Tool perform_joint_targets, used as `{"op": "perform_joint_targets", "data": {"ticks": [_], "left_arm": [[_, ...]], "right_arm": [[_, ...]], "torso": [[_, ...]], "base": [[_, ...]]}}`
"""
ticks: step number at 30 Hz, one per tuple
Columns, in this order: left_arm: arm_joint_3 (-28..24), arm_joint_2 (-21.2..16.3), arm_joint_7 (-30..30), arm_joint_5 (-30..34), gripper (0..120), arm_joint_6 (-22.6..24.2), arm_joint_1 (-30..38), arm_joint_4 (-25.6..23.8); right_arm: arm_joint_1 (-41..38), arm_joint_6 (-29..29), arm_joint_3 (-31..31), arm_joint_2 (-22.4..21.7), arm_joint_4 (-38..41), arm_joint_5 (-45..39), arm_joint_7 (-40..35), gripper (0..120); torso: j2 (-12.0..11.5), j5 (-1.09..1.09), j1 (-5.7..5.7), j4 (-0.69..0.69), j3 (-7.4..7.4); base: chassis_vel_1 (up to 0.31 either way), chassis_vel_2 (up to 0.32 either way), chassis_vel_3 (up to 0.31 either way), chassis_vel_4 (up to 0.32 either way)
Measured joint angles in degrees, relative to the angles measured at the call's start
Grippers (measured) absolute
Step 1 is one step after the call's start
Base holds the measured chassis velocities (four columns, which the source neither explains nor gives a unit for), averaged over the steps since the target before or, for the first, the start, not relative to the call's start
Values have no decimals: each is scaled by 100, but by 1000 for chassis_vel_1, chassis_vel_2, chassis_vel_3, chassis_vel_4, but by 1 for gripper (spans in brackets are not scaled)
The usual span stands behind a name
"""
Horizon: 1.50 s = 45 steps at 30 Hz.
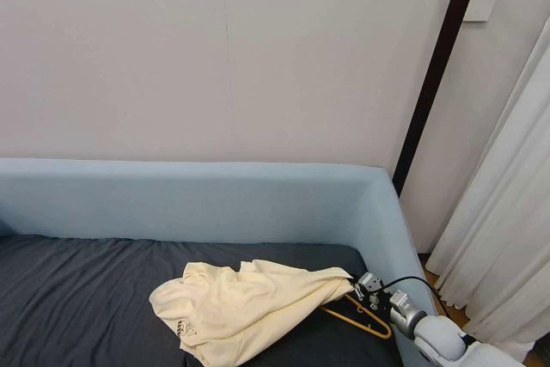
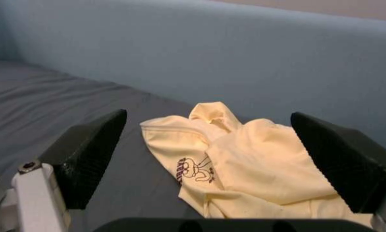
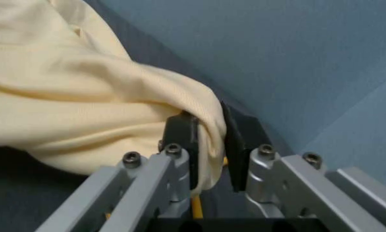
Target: Pick up the clothes from the sofa and hang them on the clothes hanger.
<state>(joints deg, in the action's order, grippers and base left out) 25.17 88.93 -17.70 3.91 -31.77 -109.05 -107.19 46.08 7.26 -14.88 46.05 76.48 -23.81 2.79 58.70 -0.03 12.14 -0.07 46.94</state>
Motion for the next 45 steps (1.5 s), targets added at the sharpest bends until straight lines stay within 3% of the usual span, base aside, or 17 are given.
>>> {"op": "perform_joint_targets", "data": {"ticks": [6,15,20,24,34,35,39,45], "left_arm": [[-59,-105,-6,34,100,0,-24,-31],[-89,-124,-8,27,100,6,8,9],[-97,-130,-10,20,100,5,14,39],[-97,-130,-16,14,100,-9,-2,77],[-27,-77,-62,-8,100,-46,-104,96],[-27,-77,-62,-8,100,-46,-104,96],[-5,-27,-73,-16,100,-83,-111,134],[4,4,-73,-40,100,-138,-136,156]], "right_arm": [[598,-598,487,-285,805,-1127,902,45],[1186,-842,1386,-499,1530,-1038,414,77],[1347,-1238,1303,-564,2292,-1434,39,94],[1080,-1471,680,-297,2414,-1447,-201,100],[-270,-1970,-1143,1079,1758,-1514,-714,100],[-270,-1970,-1143,1079,1758,-1514,-714,100],[-697,-2094,-1593,1848,864,-1330,-887,100],[-969,-1818,-1561,2482,-334,-909,-978,100]], "torso": [[0,-1,0,-3,-1],[0,4,1,-2,-1],[0,2,1,-2,-1],[0,2,1,-3,0],[0,-1,1,-1,0],[0,-1,1,-1,0],[0,3,1,-1,0],[0,5,1,-3,0]], "base": [[0,0,0,0],[0,0,0,0],[0,0,0,0],[0,0,0,0],[0,0,0,0],[0,0,0,0],[0,0,0,0],[0,0,0,0]]}}
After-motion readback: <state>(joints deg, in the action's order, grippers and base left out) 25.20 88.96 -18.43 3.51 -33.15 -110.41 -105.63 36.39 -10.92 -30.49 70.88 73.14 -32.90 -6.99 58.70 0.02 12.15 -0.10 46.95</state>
